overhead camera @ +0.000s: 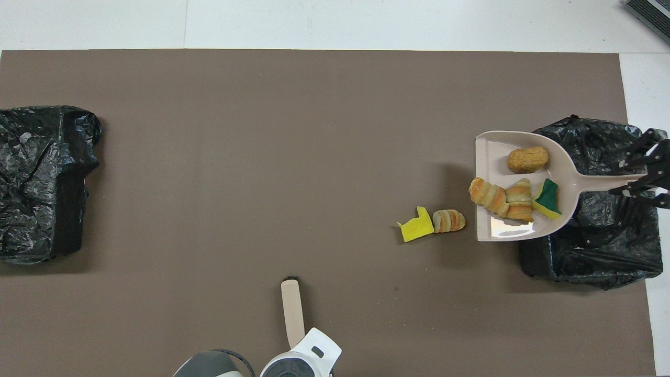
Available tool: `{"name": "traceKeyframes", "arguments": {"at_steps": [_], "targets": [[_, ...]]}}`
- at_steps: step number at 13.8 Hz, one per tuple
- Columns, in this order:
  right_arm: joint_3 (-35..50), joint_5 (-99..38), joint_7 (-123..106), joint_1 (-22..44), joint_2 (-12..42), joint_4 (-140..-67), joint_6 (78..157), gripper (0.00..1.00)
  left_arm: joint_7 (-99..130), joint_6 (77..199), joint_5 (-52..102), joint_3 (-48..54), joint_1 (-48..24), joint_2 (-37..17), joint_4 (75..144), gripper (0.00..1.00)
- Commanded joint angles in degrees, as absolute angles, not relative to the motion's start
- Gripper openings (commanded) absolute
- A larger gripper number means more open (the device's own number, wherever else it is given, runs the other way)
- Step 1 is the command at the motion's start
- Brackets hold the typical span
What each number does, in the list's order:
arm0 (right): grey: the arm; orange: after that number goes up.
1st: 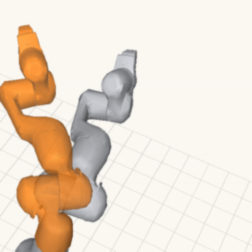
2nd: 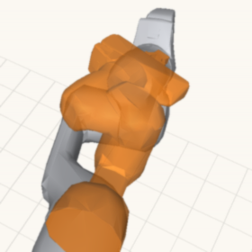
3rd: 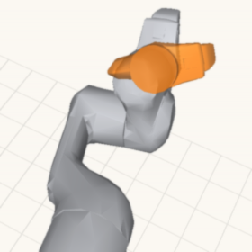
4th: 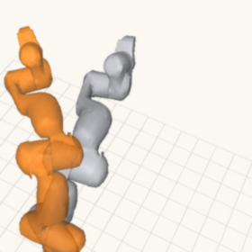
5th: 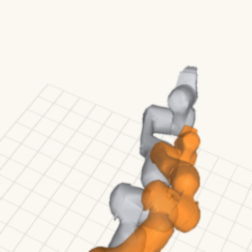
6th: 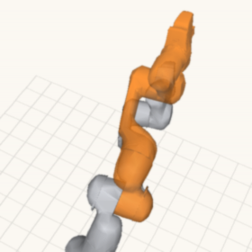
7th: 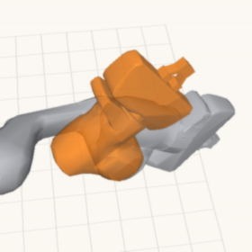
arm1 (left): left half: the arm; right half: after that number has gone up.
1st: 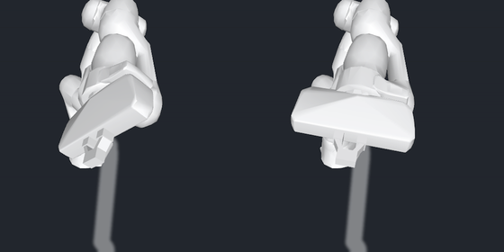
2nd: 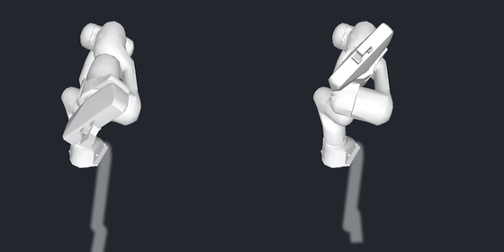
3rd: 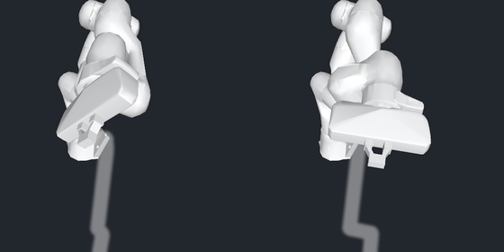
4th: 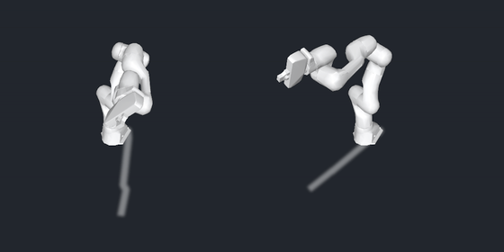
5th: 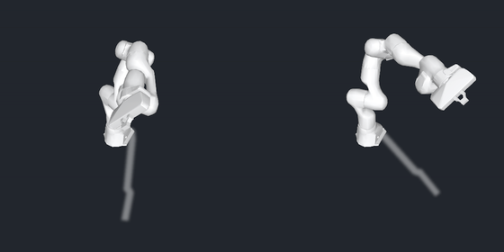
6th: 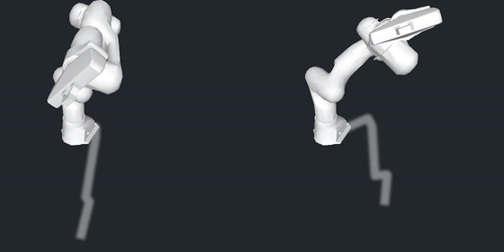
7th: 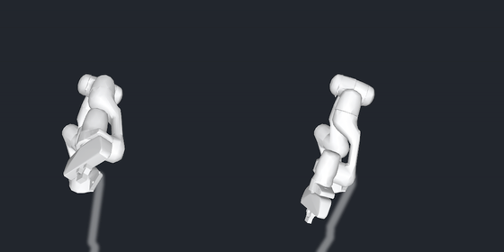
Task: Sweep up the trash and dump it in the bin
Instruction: 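Tip the dustpan over the bin with the right gripper while the left gripper withdraws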
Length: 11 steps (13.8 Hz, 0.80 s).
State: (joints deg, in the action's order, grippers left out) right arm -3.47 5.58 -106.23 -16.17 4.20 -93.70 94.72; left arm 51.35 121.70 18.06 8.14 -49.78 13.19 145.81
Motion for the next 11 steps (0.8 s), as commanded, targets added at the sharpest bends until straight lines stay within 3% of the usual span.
{"name": "traceKeyframes", "arguments": {"at_steps": [1,2,3,7,11], "targets": [[-3.5,10.1,-107.9,-19.3,1.8,-94.2,94.9,0.00,51.1,122.6,18.0,8.1,-46.3,11.3,144.7,0.71],[-3.5,10.9,-107.7,-20.5,1.6,-94.7,96.2,0.00,51.0,122.3,17.9,8.1,-44.8,9.9,142.7,0.78],[-3.6,12.5,-107.3,-20.6,1.5,-95.2,97.9,0.00,50.3,122.3,17.8,8.1,-43.5,8.8,140.8,1.00],[-3.2,20.1,-102.7,-19.2,1.5,-95.9,99.9,0.00,44.1,122.1,14.6,7.9,-36.0,2.5,131.7,1.00],[-3.1,30.2,-95.6,-12.7,0.9,-97.0,99.7,0.00,40.1,118.3,9.1,7.9,-29.3,-0.2,123.9,1.00]]}}
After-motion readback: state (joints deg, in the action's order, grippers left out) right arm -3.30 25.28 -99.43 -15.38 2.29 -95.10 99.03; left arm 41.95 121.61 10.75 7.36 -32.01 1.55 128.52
